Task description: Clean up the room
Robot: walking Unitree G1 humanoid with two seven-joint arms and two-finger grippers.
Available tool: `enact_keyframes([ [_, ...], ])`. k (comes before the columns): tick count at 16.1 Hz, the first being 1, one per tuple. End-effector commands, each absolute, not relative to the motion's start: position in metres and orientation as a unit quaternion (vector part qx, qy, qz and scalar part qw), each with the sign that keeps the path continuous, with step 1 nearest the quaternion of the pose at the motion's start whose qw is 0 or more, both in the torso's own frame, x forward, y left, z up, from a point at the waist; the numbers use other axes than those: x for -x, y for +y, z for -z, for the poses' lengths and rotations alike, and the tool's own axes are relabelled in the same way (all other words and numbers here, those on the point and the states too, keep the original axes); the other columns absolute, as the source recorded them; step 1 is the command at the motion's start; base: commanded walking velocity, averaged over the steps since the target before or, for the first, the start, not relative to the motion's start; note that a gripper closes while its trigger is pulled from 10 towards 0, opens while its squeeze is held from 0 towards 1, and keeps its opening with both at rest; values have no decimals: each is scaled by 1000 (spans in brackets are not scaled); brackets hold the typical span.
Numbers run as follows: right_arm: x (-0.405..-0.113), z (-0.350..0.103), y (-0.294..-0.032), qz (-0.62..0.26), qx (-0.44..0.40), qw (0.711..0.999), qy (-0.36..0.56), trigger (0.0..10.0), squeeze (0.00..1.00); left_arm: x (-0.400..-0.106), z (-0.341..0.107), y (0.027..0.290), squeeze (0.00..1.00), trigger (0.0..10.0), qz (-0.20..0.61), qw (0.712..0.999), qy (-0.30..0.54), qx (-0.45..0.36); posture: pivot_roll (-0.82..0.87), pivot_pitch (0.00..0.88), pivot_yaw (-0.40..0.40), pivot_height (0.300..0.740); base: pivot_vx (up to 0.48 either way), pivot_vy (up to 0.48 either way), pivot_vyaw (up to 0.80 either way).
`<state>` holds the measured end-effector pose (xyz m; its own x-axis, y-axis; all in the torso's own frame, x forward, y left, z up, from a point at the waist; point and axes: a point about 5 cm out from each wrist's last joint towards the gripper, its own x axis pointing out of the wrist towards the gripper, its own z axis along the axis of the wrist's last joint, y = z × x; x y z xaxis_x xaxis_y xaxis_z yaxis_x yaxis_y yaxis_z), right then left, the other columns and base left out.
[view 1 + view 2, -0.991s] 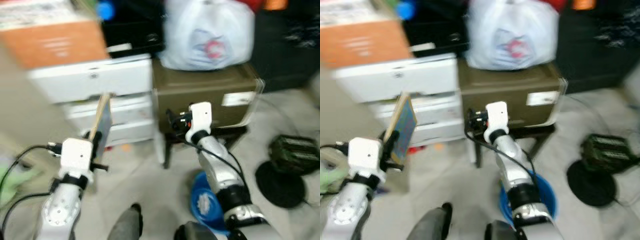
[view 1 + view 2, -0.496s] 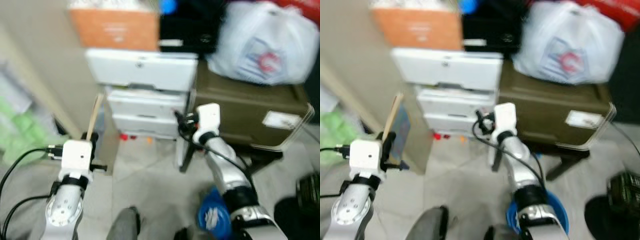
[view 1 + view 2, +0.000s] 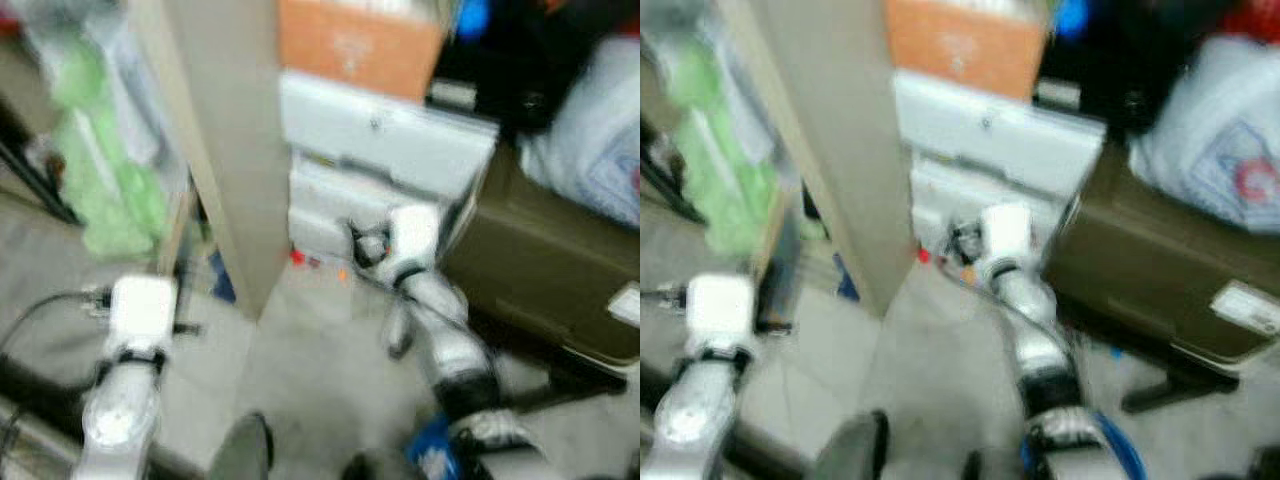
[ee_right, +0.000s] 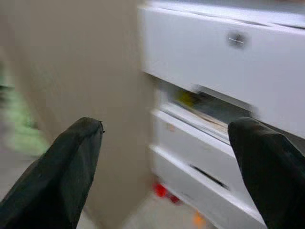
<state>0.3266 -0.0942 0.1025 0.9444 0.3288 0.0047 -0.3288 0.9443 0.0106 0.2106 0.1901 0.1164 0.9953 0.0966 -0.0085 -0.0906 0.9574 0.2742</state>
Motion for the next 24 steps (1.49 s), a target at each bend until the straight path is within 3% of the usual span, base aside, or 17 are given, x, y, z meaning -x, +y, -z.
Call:
enact_keyframes([
  [1,-326,-102,-101,-164,3,986,-2,10000,0,-210,-121,190,0,10000,-53,989,-2,-139,105,146,-40,740,0,0,800],
  [9,-326,-105,-101,-166,1,986,-11,10000,0,-210,-123,186,0,10000,-26,996,-5,-86,99,148,-42,740,0,0,0],
  [20,-327,-105,-101,-166,0,986,-12,10000,0,-210,-124,182,0,10000,-2,997,-11,-74,99,143,-43,740,350,0,0],
  [24,-325,-105,-99,-176,4,984,-14,10000,0,-210,-121,184,0,10000,-31,996,-2,-79,98,145,-44,740,0,0,128],
])
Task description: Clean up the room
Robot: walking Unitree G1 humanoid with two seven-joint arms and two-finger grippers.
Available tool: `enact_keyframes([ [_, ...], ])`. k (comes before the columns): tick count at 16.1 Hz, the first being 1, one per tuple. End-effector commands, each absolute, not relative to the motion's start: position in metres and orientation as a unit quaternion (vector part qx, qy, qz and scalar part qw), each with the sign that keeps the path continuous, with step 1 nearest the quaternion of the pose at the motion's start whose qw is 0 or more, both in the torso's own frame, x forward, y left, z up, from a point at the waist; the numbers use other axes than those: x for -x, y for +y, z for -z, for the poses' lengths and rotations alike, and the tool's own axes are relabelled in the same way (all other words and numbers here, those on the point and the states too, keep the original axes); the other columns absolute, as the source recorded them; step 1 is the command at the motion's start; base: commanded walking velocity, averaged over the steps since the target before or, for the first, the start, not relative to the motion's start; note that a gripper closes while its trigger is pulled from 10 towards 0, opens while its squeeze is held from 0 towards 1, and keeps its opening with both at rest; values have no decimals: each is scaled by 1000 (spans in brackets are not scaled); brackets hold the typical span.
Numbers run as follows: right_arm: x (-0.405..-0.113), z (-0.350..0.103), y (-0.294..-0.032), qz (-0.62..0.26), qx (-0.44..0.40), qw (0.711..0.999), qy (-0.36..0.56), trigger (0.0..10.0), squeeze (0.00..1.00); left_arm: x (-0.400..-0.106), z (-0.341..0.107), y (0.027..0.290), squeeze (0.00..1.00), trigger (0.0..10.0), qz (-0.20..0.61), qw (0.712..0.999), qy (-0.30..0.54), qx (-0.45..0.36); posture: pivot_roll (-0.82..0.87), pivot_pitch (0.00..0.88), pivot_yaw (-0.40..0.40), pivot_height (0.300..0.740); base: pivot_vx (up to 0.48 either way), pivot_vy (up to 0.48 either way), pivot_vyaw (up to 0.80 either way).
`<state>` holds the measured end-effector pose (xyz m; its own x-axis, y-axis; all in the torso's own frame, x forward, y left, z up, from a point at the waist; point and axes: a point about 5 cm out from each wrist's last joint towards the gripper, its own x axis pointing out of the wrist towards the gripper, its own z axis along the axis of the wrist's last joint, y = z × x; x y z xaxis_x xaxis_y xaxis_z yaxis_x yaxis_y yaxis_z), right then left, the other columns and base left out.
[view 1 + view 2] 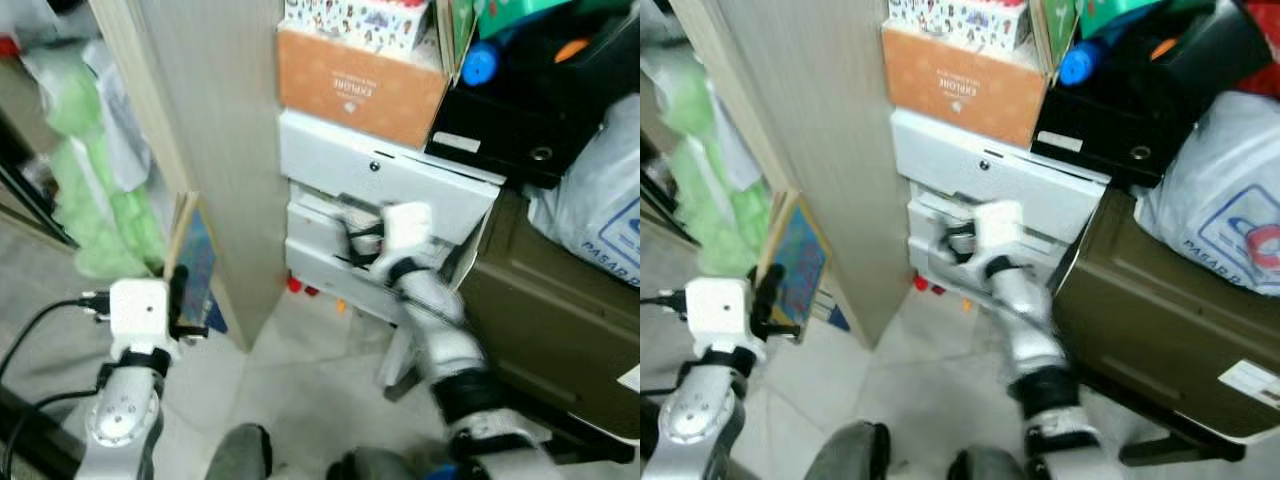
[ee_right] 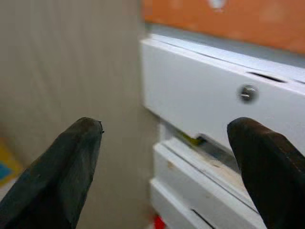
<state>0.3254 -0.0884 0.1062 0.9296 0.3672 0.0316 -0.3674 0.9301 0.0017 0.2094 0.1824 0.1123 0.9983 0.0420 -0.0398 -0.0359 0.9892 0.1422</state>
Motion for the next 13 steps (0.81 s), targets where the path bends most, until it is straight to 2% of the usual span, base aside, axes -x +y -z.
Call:
enact_keyframes([
  [1,-324,-105,-99,-179,9,984,-16,10000,0,-210,-121,184,0,10000,-32,996,-2,-78,99,144,-44,740,0,0,800],
  [3,-323,-104,-99,-180,9,984,-15,10000,0,-207,-120,187,0,10000,-48,995,3,-84,98,143,-42,740,0,0,800],
  [8,-310,-95,-116,-174,19,984,-1,10000,0,-174,-107,190,0,10000,-87,991,37,-99,95,137,-47,740,0,0,800],
  [13,-305,-93,-122,-176,23,984,3,10000,0,-178,-109,194,0,10000,-113,987,26,-108,89,119,-43,740,0,0,800],
])
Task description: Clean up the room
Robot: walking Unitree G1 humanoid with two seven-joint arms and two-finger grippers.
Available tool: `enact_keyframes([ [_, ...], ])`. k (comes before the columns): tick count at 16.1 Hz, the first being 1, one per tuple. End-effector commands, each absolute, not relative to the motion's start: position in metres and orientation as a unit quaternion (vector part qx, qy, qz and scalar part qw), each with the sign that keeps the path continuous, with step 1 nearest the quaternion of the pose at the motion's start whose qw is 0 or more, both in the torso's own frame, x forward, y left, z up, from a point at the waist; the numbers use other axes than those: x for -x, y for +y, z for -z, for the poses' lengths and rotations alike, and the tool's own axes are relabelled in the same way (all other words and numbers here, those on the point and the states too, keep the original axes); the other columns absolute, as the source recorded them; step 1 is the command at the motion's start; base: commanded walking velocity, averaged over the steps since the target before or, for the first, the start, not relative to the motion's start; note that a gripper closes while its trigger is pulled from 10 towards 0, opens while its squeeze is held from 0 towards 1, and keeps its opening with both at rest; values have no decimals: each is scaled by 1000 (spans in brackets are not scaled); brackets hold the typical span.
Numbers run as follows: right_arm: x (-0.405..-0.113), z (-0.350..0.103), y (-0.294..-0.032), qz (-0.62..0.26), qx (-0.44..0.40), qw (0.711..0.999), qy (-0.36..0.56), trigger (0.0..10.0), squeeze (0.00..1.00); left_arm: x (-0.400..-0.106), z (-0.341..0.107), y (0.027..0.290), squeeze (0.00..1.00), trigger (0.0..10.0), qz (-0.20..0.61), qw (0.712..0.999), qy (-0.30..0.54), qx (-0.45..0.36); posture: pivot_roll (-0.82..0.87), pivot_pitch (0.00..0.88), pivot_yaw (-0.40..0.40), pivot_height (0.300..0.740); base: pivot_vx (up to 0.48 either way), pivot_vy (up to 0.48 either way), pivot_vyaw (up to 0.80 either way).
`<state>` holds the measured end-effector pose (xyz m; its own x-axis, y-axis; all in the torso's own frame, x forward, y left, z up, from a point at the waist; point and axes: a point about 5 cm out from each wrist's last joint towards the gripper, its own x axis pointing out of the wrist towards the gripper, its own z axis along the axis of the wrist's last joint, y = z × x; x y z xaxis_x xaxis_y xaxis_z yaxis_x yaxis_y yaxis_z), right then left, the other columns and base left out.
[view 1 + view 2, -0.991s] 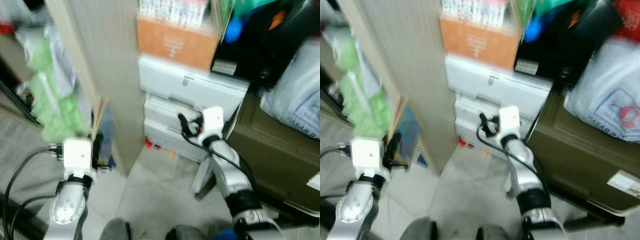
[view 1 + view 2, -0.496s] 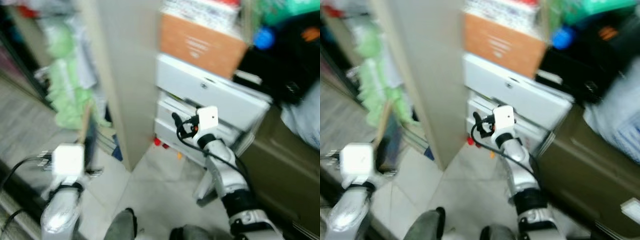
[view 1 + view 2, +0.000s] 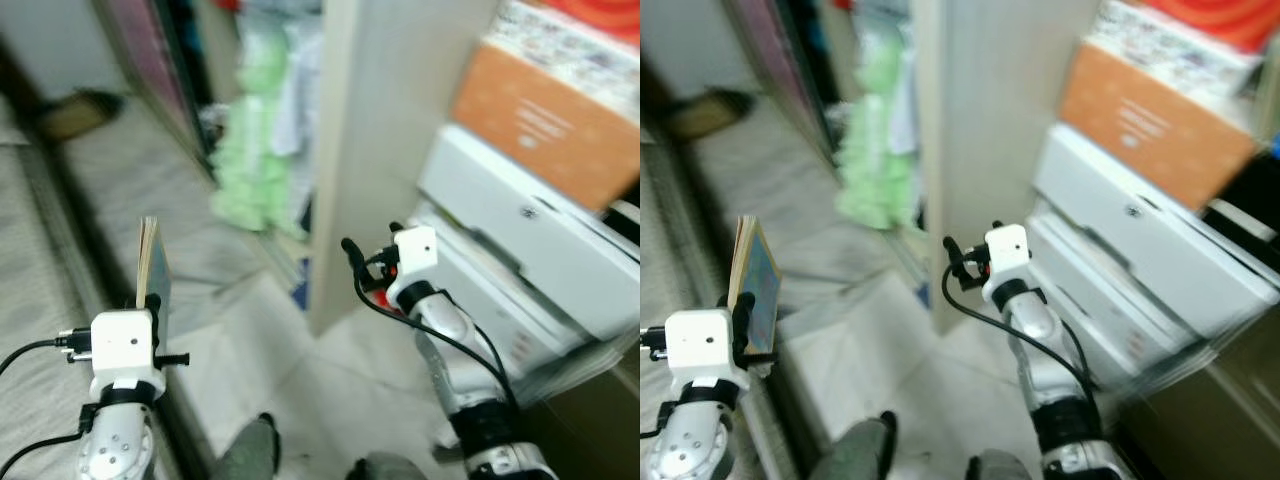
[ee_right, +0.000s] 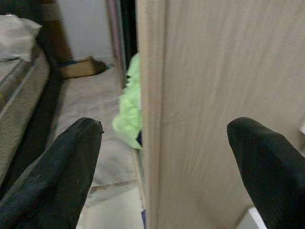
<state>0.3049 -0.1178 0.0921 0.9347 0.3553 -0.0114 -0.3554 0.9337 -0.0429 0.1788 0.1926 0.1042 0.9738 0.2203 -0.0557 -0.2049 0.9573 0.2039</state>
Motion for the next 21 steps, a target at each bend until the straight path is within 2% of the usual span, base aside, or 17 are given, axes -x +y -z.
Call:
enact_keyframes([
  [1,-305,-94,-123,-174,22,985,3,10000,0,-178,-109,196,0,10000,-122,986,26,-109,85,113,-37,740,0,0,800],
  [9,-308,-104,-120,-197,20,980,-13,10000,0,-187,-115,198,0,10000,-166,981,7,-97,68,111,-40,740,0,0,800],
  [21,-311,-111,-116,-222,25,975,-24,10000,0,-190,-112,190,0,10000,-153,986,16,-65,62,133,-48,740,0,0,800],
])
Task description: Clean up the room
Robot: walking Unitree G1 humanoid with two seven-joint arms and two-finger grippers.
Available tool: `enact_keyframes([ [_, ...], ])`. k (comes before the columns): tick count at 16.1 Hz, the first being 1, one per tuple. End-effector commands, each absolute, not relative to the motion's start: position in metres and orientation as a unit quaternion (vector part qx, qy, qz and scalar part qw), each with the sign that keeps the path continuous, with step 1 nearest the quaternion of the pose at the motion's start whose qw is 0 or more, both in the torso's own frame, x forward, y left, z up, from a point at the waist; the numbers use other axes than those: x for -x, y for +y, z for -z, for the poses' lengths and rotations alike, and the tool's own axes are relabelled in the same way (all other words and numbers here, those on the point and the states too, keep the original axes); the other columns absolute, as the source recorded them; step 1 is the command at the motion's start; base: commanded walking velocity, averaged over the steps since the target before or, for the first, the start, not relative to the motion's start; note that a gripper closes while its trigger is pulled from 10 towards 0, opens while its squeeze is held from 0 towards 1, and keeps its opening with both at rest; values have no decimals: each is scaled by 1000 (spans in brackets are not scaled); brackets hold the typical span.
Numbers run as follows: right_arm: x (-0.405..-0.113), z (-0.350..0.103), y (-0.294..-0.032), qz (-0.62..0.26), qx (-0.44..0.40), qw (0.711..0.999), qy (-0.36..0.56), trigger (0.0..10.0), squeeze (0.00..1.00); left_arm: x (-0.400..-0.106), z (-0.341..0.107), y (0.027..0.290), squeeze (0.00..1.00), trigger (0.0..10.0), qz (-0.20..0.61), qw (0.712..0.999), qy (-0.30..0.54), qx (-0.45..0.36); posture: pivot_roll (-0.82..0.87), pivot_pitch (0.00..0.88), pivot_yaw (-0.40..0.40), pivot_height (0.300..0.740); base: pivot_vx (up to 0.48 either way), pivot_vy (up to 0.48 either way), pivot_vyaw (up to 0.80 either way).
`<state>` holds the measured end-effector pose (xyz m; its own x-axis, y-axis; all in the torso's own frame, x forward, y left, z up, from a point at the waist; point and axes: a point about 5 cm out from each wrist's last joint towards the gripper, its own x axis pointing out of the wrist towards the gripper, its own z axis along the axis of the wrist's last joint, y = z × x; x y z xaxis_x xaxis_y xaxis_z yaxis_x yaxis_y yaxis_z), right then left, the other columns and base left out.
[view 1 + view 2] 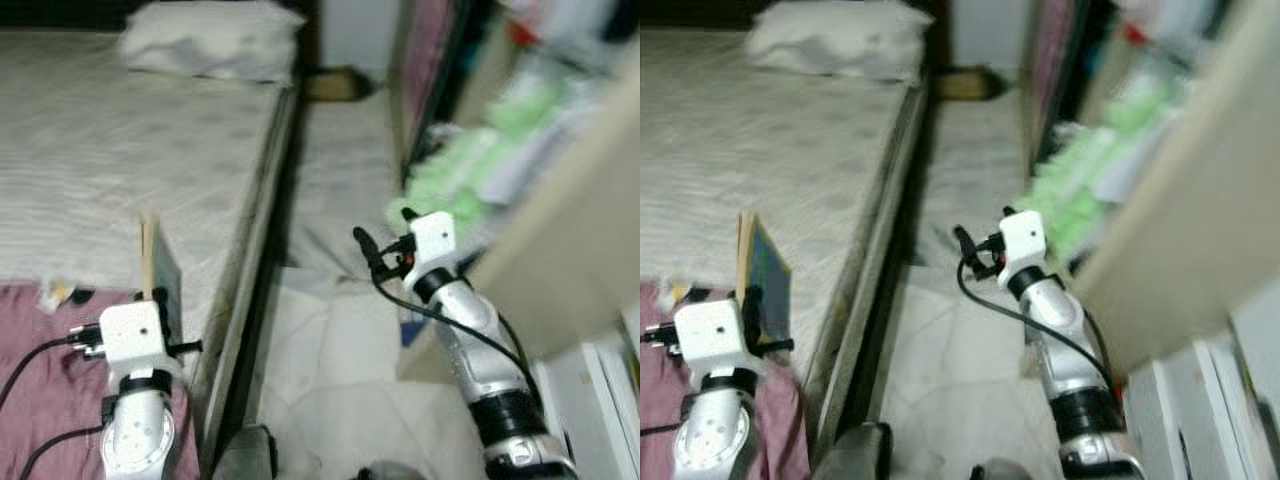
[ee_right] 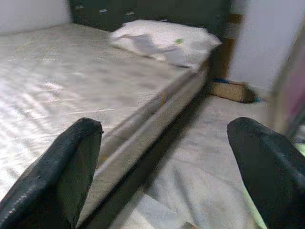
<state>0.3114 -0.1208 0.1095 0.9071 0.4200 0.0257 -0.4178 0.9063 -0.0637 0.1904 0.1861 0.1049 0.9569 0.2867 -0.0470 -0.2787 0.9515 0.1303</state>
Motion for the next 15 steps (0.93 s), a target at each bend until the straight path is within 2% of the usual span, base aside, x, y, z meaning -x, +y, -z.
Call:
enact_keyframes([
  [1,-310,-111,-115,-224,27,974,-24,10000,0,-191,-112,191,0,10000,-155,986,16,-65,62,134,-49,740,0,0,800],
  [15,-313,-115,-114,-231,36,972,-34,10000,0,-194,-113,188,0,10000,-158,985,11,-62,59,133,-56,740,0,0,800],
])
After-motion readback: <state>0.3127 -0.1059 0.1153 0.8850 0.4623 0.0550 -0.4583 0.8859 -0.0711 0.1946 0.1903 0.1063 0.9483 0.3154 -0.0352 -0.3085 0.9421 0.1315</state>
